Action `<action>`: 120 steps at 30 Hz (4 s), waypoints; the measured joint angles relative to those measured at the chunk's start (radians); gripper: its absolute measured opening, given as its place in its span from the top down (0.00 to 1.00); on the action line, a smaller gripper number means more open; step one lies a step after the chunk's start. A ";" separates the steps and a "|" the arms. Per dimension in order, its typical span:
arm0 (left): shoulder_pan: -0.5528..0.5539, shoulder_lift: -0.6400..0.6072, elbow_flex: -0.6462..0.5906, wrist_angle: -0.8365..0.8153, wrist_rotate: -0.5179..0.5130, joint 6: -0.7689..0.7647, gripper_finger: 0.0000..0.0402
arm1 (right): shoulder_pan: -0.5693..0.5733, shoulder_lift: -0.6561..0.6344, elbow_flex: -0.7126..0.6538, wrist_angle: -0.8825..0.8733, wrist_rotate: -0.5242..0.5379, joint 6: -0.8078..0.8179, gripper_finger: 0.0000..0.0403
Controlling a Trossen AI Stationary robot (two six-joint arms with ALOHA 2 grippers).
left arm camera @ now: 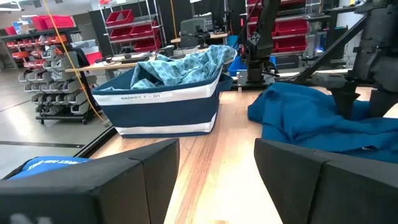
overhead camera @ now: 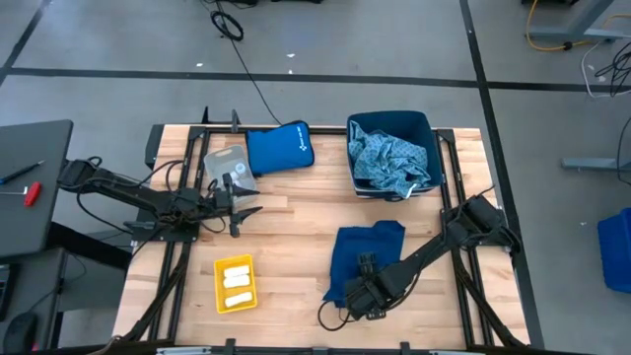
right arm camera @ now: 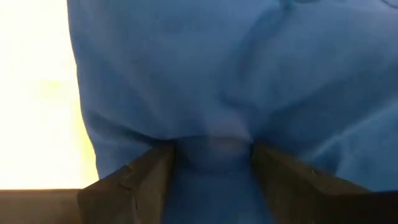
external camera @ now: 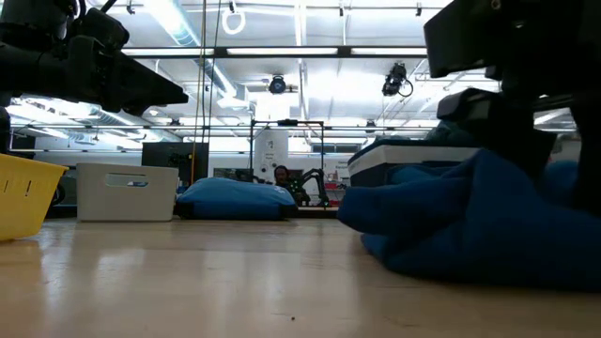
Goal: Pick & place medical supplies in basket/bin
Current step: Put the blue gown into the blue laundry organizer
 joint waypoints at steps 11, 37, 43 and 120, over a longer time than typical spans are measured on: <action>0.000 0.000 0.000 0.000 0.000 -0.004 0.47 | -0.007 0.005 0.000 0.026 -0.029 0.079 0.94; 0.000 0.000 0.000 0.000 0.000 -0.008 0.47 | 0.063 -0.098 0.310 -0.568 0.306 0.294 0.97; 0.000 0.000 0.000 0.000 0.000 -0.008 0.47 | 0.051 -0.101 0.400 -0.596 0.371 0.257 0.97; 0.000 0.000 0.000 -0.016 0.008 -0.019 0.47 | -0.039 -0.103 0.402 -0.724 0.667 0.075 0.95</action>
